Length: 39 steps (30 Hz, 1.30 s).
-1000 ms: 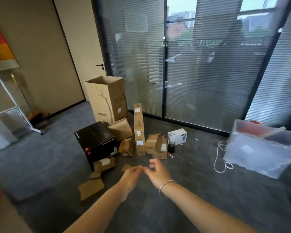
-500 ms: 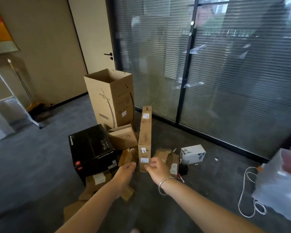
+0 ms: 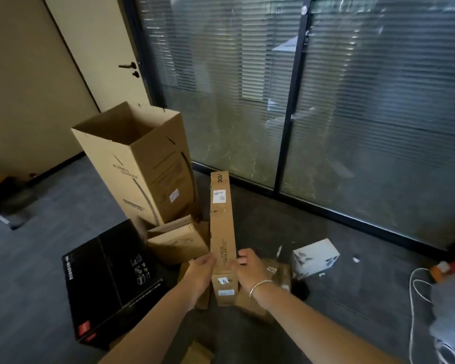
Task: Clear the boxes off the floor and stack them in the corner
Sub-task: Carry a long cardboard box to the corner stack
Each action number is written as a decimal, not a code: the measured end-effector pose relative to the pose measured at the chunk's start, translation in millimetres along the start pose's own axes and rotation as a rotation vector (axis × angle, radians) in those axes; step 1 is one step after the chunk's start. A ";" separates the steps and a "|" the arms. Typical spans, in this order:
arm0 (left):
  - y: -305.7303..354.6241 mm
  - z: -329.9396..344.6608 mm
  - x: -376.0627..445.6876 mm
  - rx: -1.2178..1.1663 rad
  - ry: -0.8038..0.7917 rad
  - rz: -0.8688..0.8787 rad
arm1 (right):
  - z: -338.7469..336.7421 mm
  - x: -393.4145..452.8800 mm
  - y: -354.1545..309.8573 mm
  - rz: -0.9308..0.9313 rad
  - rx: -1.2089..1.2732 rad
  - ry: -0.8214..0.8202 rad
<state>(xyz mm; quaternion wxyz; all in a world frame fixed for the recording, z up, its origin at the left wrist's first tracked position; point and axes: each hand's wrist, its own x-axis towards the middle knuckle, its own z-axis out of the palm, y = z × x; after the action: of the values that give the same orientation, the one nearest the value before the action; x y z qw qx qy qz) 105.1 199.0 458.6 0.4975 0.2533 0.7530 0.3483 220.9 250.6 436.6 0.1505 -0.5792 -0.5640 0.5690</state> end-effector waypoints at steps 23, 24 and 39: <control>-44.7 38.7 445.6 0.063 0.130 -0.225 | 46.5 429.8 81.3 0.164 -0.103 0.023; -49.9 39.3 455.2 0.062 0.141 -0.239 | 50.6 438.9 84.4 0.163 -0.110 0.033; -133.5 53.6 537.8 -0.106 0.041 -0.325 | 93.1 525.7 159.6 0.253 -0.004 -0.063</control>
<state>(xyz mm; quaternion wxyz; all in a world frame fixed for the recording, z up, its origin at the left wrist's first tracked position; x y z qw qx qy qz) -52.5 521.2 32.8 0.5446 0.0943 0.7746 0.3074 71.5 589.7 20.5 0.0583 -0.6280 -0.4920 0.6002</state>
